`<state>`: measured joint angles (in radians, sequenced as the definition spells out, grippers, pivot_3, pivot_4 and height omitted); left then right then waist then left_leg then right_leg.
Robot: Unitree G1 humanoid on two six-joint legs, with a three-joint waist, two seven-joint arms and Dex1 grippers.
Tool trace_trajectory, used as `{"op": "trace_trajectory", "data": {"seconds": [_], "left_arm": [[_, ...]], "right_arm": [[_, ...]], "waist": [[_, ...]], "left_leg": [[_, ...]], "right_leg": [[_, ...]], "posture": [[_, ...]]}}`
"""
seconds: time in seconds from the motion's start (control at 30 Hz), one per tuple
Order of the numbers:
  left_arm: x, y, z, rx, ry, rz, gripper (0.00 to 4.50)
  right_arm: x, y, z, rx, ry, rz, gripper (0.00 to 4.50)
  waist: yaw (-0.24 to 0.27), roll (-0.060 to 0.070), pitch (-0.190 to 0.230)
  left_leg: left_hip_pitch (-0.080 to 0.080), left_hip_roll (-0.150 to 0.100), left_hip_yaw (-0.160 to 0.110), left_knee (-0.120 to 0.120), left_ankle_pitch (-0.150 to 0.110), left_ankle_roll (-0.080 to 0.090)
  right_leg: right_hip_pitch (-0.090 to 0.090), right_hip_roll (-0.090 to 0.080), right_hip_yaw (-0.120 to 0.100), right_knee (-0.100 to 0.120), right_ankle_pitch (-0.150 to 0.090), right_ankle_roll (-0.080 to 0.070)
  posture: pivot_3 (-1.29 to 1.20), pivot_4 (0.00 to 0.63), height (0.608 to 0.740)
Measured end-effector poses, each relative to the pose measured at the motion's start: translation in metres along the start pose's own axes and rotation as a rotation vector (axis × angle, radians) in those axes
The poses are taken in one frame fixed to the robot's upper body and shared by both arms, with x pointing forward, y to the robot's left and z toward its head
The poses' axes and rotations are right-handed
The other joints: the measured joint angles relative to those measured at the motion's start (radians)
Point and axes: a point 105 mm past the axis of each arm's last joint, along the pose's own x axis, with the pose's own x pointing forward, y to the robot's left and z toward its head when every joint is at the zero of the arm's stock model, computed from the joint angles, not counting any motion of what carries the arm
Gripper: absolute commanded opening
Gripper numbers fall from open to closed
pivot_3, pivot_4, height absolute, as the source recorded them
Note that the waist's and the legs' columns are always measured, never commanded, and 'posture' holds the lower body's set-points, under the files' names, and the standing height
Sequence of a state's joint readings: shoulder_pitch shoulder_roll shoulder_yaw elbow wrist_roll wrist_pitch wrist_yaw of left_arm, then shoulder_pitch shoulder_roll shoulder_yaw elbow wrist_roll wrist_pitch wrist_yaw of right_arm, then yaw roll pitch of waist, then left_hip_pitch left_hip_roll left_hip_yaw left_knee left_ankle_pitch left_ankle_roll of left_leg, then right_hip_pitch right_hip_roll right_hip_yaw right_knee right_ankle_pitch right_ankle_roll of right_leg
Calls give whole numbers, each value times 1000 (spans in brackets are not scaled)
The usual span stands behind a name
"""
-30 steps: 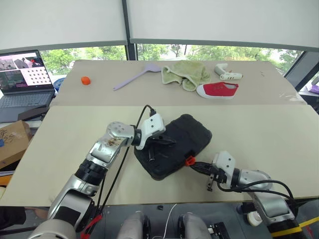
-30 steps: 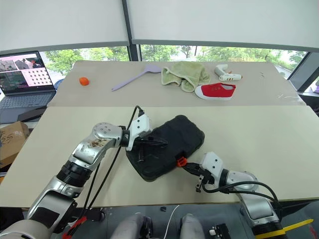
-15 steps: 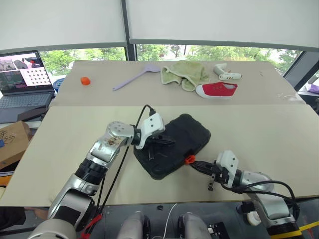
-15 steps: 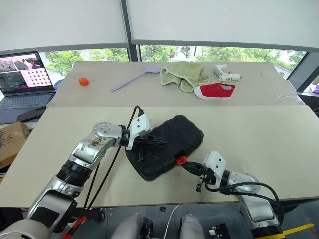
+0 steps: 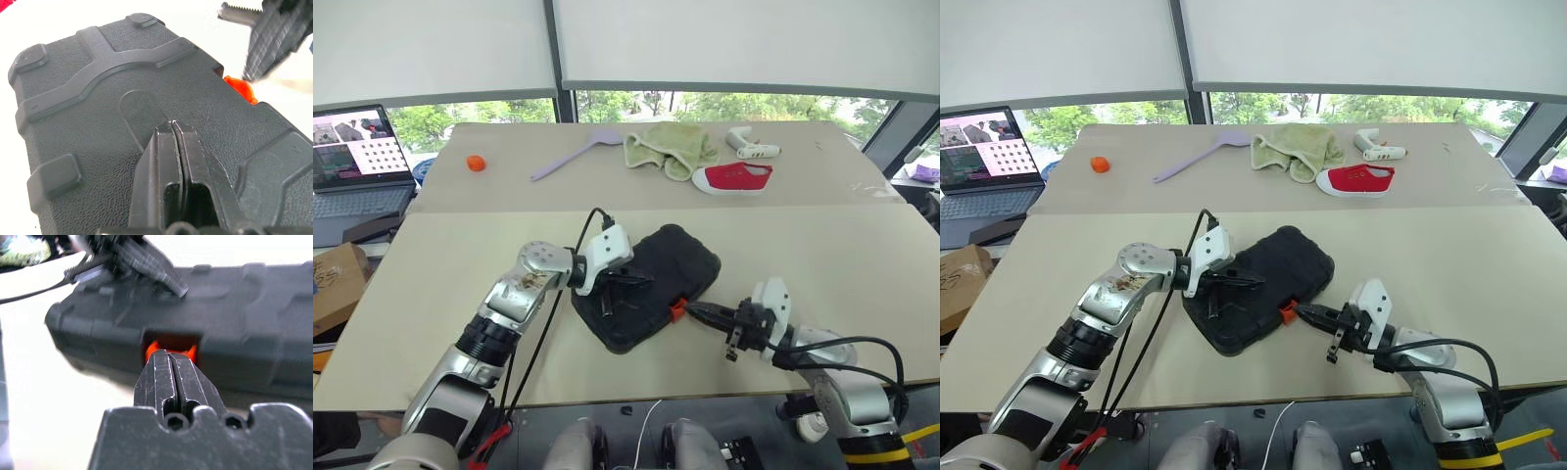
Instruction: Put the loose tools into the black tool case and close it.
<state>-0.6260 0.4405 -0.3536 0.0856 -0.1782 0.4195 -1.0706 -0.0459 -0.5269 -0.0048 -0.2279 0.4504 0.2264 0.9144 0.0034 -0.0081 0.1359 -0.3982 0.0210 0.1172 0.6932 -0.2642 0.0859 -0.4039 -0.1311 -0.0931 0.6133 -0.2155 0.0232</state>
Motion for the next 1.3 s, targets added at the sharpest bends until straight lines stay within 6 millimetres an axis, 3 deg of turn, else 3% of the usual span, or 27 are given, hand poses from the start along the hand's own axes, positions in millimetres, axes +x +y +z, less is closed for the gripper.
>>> {"op": "trace_trajectory", "data": {"seconds": [0.13, 0.5, 0.73, 1.07, 1.17, 1.23, 1.3], "left_arm": [[0, -2, -1, 4, -15, 3, 84], [-18, 0, -11, 15, -19, 53, 84], [-15, -1, -11, 11, -30, 57, 84], [-20, -1, -11, -7, -74, 72, 84], [-30, -4, -7, -26, -168, 85, 790], [-43, -11, -8, -40, -230, 91, 1616], [-72, -16, -20, -65, -226, 141, 2417]], "right_arm": [[-1, 5, -6, -10, 32, 30, 0], [-30, 9, -17, -14, 131, 75, 0], [-8, 3, -27, -39, 138, 59, 0], [4, 2, -41, -29, 174, 87, 0], [-2, 0, -30, -54, 155, 94, 788], [-14, -6, -16, -84, 128, 74, 1535], [-33, -12, -5, -134, 134, 59, 2265]], "waist": [[8, 1, -5], [5, 10, -12], [8, 11, -13], [4, 11, -13], [-1, 12, -12], [-4, 11, -12], [-7, 11, -11]], "left_leg": [[0, 0, 0, 0, 0, 4], [1, 3, 1, -1, 0, 3], [1, 4, 2, -1, 0, 3], [-1, 6, 2, -1, -1, 2], [-4, 7, 3, -2, 0, 1], [-5, 8, 3, -2, -2, -1], [-5, 9, 2, -3, -2, -3]], "right_leg": [[0, 0, 0, -1, 0, 0], [0, 0, 0, -1, -3, -4], [-1, 3, -1, -1, -4, -5], [-1, 2, 0, -1, -4, -6], [-2, 2, 0, 0, -4, -7], [-2, 2, 0, 0, -5, -8], [-3, 3, 0, 0, -6, -10]], "posture": [[0, 150, 740], [0, 150, 740], [0, 150, 740], [0, 150, 740], [0, 150, 740], [0, 150, 740], [0, 150, 740]]}}
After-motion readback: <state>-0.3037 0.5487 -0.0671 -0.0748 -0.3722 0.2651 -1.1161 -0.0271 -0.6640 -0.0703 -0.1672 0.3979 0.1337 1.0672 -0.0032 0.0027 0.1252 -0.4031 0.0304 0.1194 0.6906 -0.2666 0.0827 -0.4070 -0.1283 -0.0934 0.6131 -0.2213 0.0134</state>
